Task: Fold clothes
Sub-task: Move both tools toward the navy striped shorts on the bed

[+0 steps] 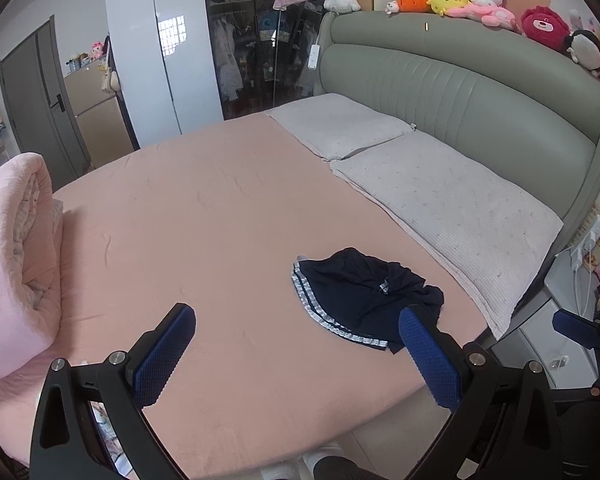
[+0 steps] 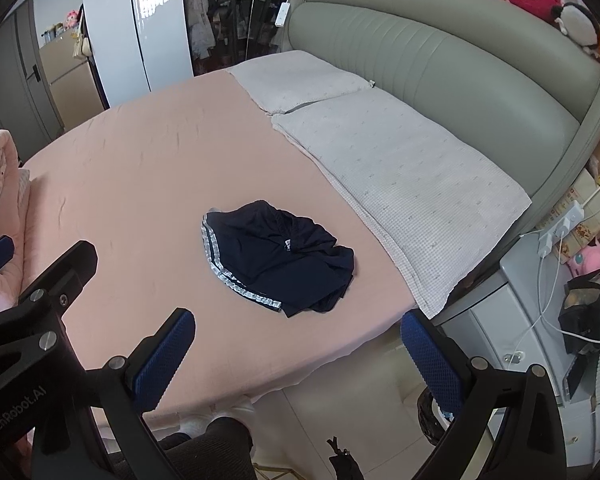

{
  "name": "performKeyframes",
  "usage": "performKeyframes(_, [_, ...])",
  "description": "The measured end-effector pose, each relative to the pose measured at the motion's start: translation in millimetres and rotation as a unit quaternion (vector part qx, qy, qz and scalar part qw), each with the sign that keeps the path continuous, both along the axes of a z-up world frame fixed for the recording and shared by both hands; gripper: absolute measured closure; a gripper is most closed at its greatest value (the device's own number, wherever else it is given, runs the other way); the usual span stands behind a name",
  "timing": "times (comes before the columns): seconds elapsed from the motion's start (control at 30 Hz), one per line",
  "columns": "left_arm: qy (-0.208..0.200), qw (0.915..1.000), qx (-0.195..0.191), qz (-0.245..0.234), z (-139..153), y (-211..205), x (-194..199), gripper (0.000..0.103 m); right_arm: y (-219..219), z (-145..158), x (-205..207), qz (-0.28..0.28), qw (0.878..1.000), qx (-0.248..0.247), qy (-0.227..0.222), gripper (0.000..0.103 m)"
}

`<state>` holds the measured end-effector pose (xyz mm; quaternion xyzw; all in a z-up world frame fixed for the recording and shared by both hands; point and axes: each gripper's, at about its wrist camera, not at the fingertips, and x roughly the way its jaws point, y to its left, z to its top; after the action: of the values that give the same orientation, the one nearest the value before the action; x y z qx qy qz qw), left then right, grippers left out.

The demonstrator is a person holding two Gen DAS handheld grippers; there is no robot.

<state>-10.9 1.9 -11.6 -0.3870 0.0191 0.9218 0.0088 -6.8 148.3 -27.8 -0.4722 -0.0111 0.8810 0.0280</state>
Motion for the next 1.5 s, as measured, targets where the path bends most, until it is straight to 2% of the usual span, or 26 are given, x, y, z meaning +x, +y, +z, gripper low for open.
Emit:
performKeyframes(0.3, [-0.003,1.0,-0.004,0.003,-1,1,-9,0.0,0,-3,-9,0.007,1.0,-0.003,0.0,0.0])
performKeyframes(0.9, [-0.038,0.9992,-0.013,0.007,-16,-4,-32,0.0,8,-19,-26,0.01,1.0,-0.005,-0.018,0.0])
performKeyframes(1.13, [-0.059,0.9981,0.003,0.017,-28,-13,-45,0.0,12,-32,-37,0.005,0.999,-0.006,-0.033,0.0])
performKeyframes(1.5, [-0.083,0.9965,0.007,0.01,-42,-9,-60,0.0,21,-44,-49,0.0,0.999,-0.013,-0.043,0.0])
